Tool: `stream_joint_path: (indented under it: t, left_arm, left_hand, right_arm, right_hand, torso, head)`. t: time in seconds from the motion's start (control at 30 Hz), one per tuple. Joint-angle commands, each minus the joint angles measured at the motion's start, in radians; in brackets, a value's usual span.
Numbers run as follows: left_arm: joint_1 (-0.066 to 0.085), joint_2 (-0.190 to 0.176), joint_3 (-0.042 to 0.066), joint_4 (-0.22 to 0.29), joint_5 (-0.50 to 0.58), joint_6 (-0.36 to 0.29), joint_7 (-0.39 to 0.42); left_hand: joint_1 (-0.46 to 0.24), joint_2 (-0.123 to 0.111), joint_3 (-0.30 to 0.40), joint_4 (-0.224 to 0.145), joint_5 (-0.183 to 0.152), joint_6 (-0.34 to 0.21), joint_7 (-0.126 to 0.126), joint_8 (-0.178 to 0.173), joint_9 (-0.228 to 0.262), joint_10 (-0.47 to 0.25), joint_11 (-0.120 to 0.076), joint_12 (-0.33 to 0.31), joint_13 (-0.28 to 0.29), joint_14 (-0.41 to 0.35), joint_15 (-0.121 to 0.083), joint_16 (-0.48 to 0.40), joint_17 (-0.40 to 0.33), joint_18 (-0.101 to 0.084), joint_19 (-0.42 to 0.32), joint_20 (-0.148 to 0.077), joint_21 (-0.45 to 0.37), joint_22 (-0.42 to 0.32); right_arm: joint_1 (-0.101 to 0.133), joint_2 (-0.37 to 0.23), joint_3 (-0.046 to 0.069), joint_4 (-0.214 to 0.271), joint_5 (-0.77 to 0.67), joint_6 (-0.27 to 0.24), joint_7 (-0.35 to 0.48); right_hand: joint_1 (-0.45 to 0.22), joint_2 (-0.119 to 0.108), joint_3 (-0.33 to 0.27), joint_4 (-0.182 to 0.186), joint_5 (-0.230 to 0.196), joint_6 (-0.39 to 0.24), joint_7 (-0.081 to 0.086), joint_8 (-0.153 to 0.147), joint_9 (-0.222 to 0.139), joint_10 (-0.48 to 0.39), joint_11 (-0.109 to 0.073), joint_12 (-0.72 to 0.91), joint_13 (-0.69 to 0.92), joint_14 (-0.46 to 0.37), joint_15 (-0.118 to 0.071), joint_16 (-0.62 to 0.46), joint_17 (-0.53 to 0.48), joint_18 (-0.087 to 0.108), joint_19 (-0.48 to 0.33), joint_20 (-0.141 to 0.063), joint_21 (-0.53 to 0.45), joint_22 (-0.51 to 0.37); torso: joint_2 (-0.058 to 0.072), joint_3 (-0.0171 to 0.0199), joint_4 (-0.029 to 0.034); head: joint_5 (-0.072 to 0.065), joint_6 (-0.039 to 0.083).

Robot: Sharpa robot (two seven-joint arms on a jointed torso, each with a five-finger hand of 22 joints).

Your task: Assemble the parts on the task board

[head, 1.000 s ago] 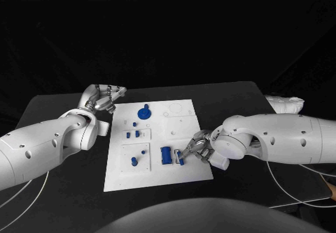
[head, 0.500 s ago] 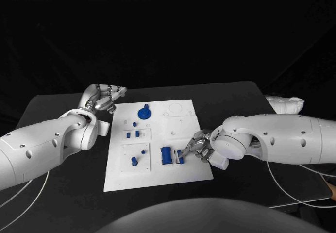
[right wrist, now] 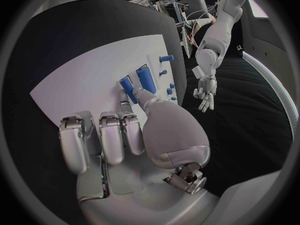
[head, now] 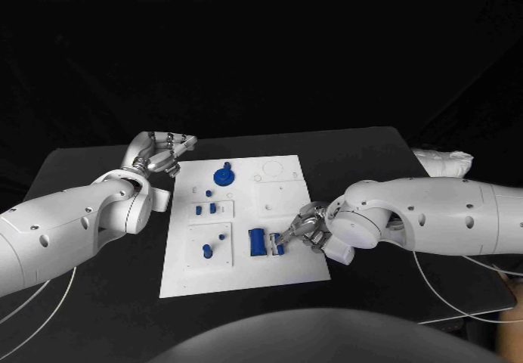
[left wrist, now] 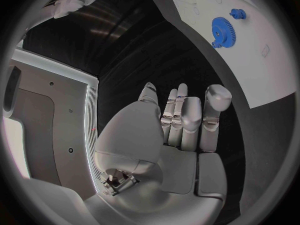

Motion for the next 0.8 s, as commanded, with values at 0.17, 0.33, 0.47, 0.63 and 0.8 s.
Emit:
stream_joint_path:
  t: [0.17,0.33,0.47,0.63,0.8]
  left_arm:
    - [0.001,0.002,0.001,0.000,-0.003,0.015,0.004]
    - [0.001,0.002,0.001,0.000,-0.003,0.015,0.004]
    - [0.001,0.003,0.001,0.000,-0.003,0.016,0.004]
    - [0.001,0.003,0.001,0.000,-0.003,0.016,0.004]
    - [0.001,0.003,0.001,0.000,-0.003,0.016,0.004]
  left_hand:
    - [0.003,0.009,-0.007,0.001,0.004,-0.002,-0.004,0.004,0.001,0.004,0.000,0.004,0.002,-0.006,0.001,-0.004,-0.001,-0.006,-0.007,-0.002,-0.006,0.053]
    - [0.003,0.009,-0.007,0.001,0.004,-0.002,-0.004,0.004,0.001,0.004,0.000,0.004,0.002,-0.006,0.001,-0.004,-0.001,-0.006,-0.007,-0.002,-0.006,0.053]
    - [0.003,0.009,-0.007,0.001,0.004,-0.002,-0.004,0.004,0.001,0.004,0.000,0.004,0.002,-0.006,0.001,-0.004,-0.001,-0.006,-0.007,-0.002,-0.006,0.053]
    - [0.004,0.010,-0.008,0.001,0.004,-0.002,-0.004,0.004,0.001,0.004,0.000,0.004,0.002,-0.006,0.001,-0.004,-0.002,-0.006,-0.007,-0.003,-0.006,0.054]
    - [0.004,0.010,-0.008,0.001,0.004,-0.002,-0.004,0.004,0.001,0.004,0.000,0.004,0.002,-0.006,0.001,-0.004,-0.002,-0.006,-0.007,-0.003,-0.006,0.054]
  right_arm:
    - [-0.001,0.006,0.001,0.001,-0.005,0.013,0.006]
    - [-0.001,0.007,0.001,0.001,-0.007,0.015,0.004]
    - [0.000,0.008,0.001,0.003,-0.011,0.016,0.003]
    - [0.000,0.007,0.001,0.003,-0.012,0.015,0.002]
    - [0.000,0.007,0.001,0.004,-0.013,0.014,0.001]
  right_hand:
    - [0.010,-0.003,-0.009,-0.003,-0.004,-0.010,0.000,0.005,0.004,0.105,-0.009,0.003,0.263,0.106,-0.008,0.004,0.264,-0.007,0.103,-0.006,0.004,0.263]
    - [0.018,-0.012,-0.019,-0.011,-0.017,-0.026,0.001,0.006,0.008,0.105,-0.009,0.003,0.263,0.106,-0.008,0.004,0.264,-0.007,0.103,-0.006,0.004,0.263]
    - [0.011,-0.025,-0.043,-0.007,-0.054,-0.041,0.002,0.013,0.016,0.105,-0.007,0.003,0.263,0.106,-0.006,0.004,0.264,-0.007,0.103,-0.005,0.004,0.263]
    - [-0.003,-0.032,-0.065,0.003,-0.069,-0.042,0.002,0.025,0.025,0.105,-0.007,0.003,0.263,0.106,-0.005,0.004,0.264,-0.007,0.103,-0.004,0.004,0.263]
    - [-0.005,-0.028,-0.085,0.010,-0.075,-0.023,-0.004,0.059,0.048,0.105,-0.012,0.003,0.263,0.106,-0.009,0.004,0.264,-0.007,0.103,-0.006,0.004,0.263]
  torso:
    - [0.000,0.0003,0.0001]
    - [0.000,0.0004,-0.0004]
    - [0.001,0.0007,-0.0003]
    - [0.000,0.0005,-0.0004]
    - [0.000,0.0005,-0.0004]
  head:
    - [0.001,0.000]
    - [0.002,0.000]
    - [0.002,0.000]
    - [0.002,0.000]
    - [0.003,0.000]
